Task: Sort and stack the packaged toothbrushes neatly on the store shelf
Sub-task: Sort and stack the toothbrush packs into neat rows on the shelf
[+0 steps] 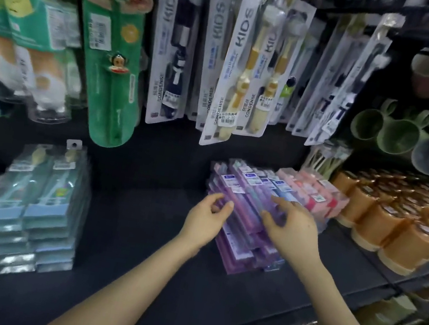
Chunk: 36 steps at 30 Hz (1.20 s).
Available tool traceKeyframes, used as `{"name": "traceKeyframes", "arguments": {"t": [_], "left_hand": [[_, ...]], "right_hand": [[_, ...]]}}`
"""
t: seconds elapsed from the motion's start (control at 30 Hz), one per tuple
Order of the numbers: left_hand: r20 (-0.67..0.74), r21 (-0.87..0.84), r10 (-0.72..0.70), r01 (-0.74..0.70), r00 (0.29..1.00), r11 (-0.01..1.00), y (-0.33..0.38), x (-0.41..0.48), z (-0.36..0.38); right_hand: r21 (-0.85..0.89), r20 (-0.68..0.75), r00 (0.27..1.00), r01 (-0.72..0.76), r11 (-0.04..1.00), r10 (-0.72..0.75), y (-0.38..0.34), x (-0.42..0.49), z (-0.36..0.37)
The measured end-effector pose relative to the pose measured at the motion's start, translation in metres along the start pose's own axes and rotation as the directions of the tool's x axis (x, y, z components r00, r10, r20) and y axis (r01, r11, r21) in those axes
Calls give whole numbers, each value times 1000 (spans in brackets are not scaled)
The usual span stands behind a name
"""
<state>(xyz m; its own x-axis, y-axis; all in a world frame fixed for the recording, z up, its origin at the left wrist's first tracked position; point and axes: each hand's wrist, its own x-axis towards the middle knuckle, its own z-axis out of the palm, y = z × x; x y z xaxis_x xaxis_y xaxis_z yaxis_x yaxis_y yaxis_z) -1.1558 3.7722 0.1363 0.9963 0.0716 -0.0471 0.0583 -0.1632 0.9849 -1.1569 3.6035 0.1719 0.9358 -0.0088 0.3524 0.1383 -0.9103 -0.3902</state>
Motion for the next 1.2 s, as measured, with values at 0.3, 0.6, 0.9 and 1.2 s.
{"name": "traceKeyframes", "arguments": {"t": [0.3,0.6,0.9,1.2], "left_hand": [[-33,-434,-206,171,978,884,19,19,24],[-82,-519,-263,184,961,834,25,21,29],[-31,-606,-367,274,930,747,11,13,20],[-80,-549,-327,232,942,803,16,22,27]], "right_hand": [[-62,237,908,369,927,-345,-10,-4,3],[95,260,950,153,984,-173,12,24,0],[7,174,936,310,951,-306,-1,6,15],[-222,118,963,264,939,-243,3,22,8]]}}
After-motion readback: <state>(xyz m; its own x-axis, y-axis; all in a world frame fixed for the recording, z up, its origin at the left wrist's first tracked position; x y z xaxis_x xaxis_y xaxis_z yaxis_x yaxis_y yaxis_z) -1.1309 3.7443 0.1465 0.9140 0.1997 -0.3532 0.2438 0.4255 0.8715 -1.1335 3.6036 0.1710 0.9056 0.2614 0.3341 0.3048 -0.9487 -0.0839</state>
